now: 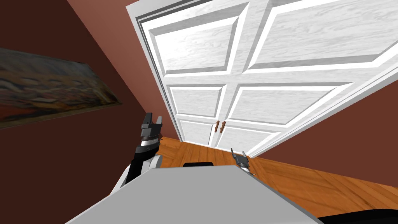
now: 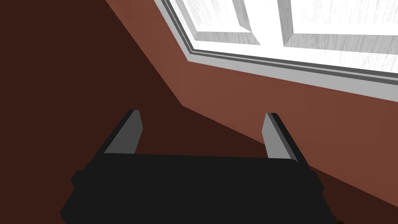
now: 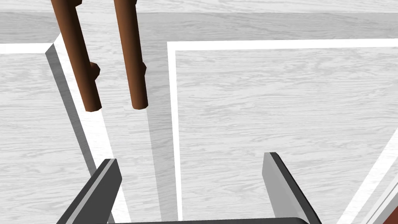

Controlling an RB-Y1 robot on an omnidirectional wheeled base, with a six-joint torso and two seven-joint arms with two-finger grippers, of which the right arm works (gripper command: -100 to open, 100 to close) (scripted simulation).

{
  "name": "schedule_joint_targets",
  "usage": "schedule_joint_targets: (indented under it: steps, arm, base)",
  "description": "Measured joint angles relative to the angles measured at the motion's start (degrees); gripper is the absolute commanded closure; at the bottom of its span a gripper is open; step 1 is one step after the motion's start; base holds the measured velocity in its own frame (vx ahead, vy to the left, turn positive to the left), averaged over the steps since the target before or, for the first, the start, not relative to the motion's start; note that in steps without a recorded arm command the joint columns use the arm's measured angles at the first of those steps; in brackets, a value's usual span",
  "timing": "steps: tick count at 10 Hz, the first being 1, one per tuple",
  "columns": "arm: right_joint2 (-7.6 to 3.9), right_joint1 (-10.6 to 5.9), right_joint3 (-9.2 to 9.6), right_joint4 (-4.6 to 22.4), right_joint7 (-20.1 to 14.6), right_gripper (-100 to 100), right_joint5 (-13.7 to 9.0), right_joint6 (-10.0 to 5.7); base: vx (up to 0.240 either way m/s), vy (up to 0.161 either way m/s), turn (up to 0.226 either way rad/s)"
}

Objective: Pull the door open

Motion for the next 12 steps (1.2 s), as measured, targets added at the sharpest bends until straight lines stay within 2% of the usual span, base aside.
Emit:
schedule_joint_targets:
  steps: [1,2,4,5,6,8,10,11,12]
  arm:
    - [-0.06,0.74,-0.69,1.48,0.24,-100,-0.3,-0.37]
    - [-0.99,0.85,-1.27,4.3,-0.48,-100,-0.61,-1.3]
    - [-1.78,3.64,-2.58,2.72,-0.34,-100,-1.33,-0.42]
    - [-2.26,3.96,-3.6,3.79,-0.12,-100,-1.86,0.1]
    - [-2.47,4.98,-4.71,3.93,0.38,-100,-2.42,0.73]
    - [-2.9,4.27,-5.66,6.69,0.34,-100,-2.92,0.41]
    - [-2.94,4.03,-5.98,6.13,0.28,-100,-3.14,0.68]
    - [-2.67,3.31,-5.82,5.9,0.36,-100,-3.08,0.79]
    - [-2.06,3.0,-5.65,4.57,0.83,-100,-3.01,1.19]
  base:
    - [-0.134,-0.018,-0.103]
    - [-0.067,-0.015,-0.018]
    - [-0.083,-0.014,-0.104]
    - [-0.066,-0.031,-0.064]
    - [-0.017,-0.032,-0.014]
    - [0.118,-0.042,0.065]
    - [0.185,-0.05,0.099]
    - [0.18,-0.035,0.13]
    - [0.158,-0.058,0.104]
